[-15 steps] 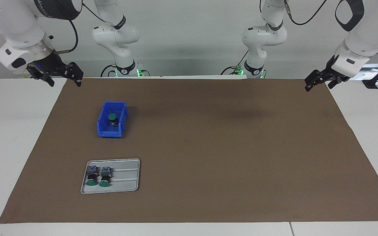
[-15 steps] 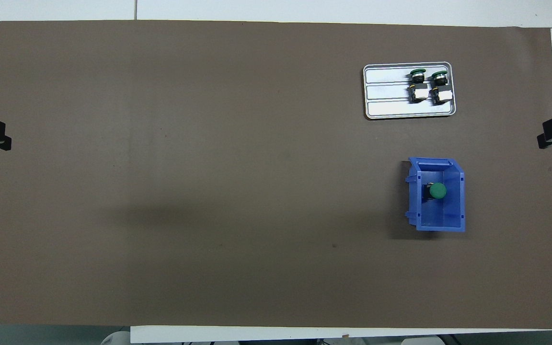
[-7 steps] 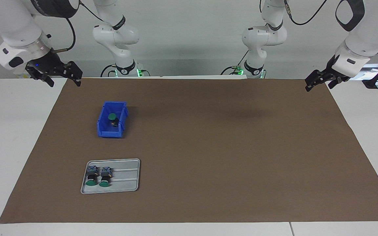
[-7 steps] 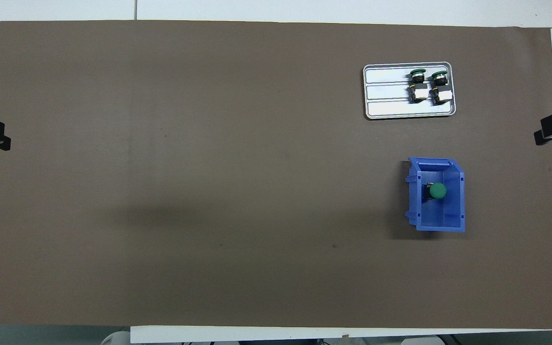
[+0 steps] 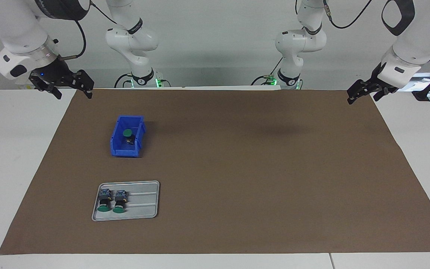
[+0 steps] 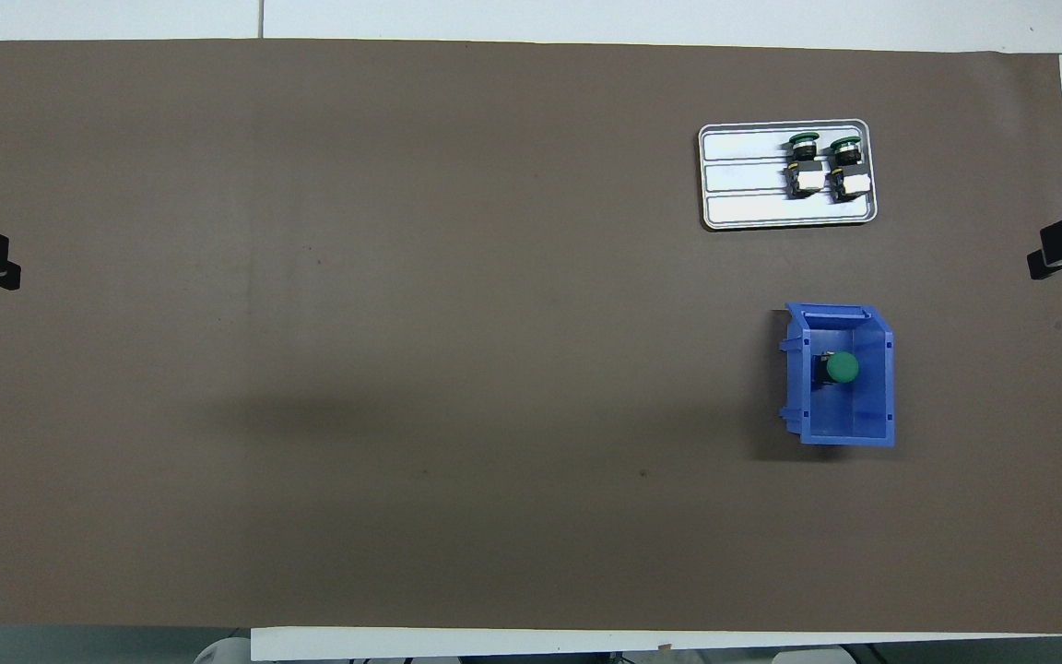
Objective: Place and press button with both arms
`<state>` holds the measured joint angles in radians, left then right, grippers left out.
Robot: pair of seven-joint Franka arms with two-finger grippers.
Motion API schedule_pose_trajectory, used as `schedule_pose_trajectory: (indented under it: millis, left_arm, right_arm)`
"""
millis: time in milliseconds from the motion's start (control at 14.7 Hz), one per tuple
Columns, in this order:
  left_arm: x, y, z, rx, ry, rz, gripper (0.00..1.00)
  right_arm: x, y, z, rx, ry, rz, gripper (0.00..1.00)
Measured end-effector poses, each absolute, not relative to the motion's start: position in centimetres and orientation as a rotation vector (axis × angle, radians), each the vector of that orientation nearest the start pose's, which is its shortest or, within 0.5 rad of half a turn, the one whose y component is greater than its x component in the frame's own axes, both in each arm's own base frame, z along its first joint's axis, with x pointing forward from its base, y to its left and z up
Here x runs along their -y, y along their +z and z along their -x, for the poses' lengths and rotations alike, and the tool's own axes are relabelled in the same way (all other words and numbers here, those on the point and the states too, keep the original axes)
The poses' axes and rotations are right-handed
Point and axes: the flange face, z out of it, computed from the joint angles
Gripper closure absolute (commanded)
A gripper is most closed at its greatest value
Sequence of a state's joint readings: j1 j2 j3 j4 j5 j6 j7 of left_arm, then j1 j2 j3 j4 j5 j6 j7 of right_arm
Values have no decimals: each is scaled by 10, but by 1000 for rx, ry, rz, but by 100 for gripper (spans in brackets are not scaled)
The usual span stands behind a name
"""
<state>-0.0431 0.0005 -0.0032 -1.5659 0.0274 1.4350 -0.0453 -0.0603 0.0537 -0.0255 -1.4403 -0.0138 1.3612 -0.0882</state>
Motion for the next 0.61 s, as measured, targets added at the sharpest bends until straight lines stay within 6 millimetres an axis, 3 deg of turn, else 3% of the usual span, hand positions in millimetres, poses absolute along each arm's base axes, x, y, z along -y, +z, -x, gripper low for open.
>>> schedule_pose_trajectory:
  millis: [611]
  left_arm:
    - [22, 616, -539, 1, 202, 3102, 0]
  right_arm:
    - [49, 638, -547, 0, 204, 3139, 0]
